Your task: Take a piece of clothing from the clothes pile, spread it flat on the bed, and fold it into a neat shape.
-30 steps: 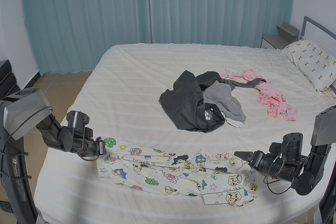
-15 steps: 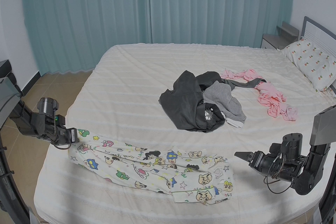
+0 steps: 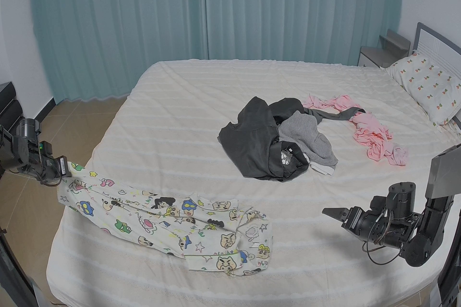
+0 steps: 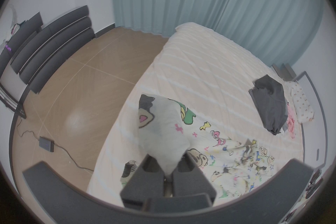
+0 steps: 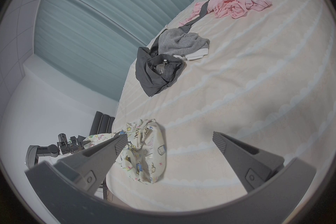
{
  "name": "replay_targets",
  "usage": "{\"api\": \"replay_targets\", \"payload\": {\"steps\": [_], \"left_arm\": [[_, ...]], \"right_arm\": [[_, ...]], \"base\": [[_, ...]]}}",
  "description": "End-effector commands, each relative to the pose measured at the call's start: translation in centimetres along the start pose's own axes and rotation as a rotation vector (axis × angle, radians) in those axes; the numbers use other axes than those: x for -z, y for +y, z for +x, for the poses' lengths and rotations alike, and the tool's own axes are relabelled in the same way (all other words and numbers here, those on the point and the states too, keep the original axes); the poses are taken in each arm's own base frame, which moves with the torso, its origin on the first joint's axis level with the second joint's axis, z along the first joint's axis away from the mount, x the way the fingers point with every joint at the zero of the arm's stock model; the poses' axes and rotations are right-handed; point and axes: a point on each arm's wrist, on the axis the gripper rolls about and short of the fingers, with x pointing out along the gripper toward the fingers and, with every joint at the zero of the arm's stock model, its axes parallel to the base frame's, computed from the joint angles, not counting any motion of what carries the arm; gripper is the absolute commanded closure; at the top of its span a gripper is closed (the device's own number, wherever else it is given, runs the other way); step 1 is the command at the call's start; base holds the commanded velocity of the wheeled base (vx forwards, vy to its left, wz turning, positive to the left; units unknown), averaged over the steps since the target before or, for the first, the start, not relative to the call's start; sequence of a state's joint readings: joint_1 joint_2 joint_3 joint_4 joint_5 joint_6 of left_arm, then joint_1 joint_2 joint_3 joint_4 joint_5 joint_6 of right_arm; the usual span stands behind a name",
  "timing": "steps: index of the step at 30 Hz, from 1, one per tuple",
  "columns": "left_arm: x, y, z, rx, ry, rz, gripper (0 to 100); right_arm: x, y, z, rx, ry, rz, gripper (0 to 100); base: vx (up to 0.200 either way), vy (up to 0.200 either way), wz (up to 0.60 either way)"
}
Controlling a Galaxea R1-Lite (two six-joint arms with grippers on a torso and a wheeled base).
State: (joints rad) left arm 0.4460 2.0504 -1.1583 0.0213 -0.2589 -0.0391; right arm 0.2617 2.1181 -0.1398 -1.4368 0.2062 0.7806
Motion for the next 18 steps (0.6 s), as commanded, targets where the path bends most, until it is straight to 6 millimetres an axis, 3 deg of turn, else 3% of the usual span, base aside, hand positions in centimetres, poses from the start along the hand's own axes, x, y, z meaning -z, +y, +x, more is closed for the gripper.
{"api": "replay_targets", "payload": {"steps": [1, 5, 12, 18], "left_arm": [[-1.3, 0.4, -1.5, -0.013, -0.041, -0.012, 100], [-0.8, -1.2, -1.5, 0.003, -0.026, 0.017, 100], [2.2, -11.4, -1.8, 0.04, 0.015, 0.061, 100], [6.4, -20.2, -2.1, 0.07, 0.037, 0.098, 100]], "right_arm": [[-0.1, 0.0, 0.0, -0.001, -0.006, 0.002, 0], [-0.2, 0.0, 0.0, -0.002, -0.007, 0.0, 0], [-0.2, -0.1, 0.1, -0.001, -0.006, -0.001, 0], [-0.1, -0.2, 0.2, 0.007, -0.001, -0.002, 0]], "base": [[0.0, 0.0, 0.0], [0.0, 0.0, 0.0], [0.0, 0.0, 0.0], [0.0, 0.0, 0.0]]}}
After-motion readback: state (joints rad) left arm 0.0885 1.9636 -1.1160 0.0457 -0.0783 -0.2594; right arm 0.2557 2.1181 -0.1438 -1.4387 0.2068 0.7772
